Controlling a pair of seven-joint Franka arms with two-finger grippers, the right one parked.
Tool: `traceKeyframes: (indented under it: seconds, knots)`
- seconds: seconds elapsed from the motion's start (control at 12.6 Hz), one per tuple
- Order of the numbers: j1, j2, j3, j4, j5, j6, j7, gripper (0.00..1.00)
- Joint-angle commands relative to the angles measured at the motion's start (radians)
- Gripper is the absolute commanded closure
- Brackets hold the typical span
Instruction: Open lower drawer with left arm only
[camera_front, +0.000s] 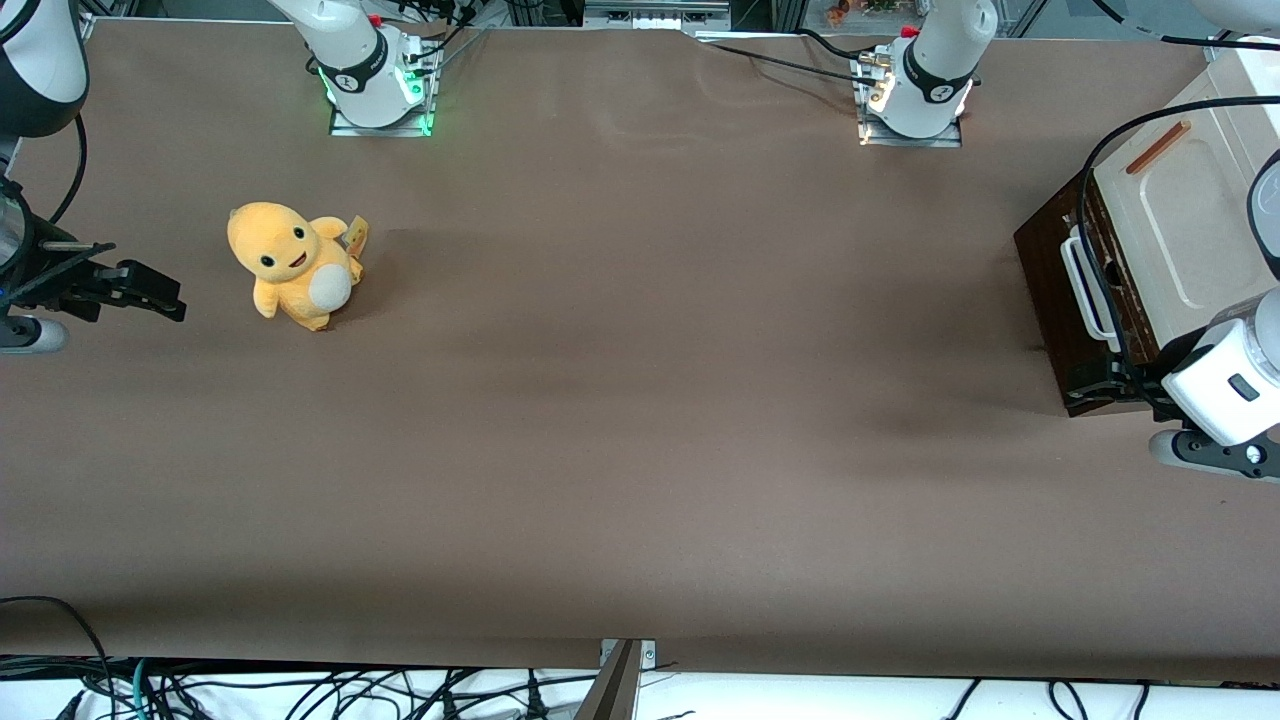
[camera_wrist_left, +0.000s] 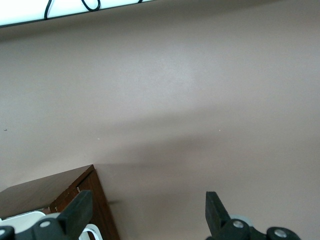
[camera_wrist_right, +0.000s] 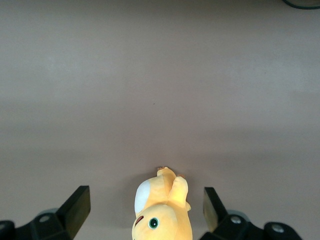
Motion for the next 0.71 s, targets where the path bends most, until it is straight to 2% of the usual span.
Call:
traceKeyframes:
  seconds: [0.0, 0.4, 0.64]
  knots:
    - [0.005, -0.03, 0.003, -0.005, -0.014, -0.015, 0.015, 0.0]
    - [0.004, -0.055, 0.0, -0.016, -0.014, -0.03, 0.012, 0.0]
    - [-0.009, -0.122, 0.0, -0.137, -0.003, -0.009, 0.012, 0.0]
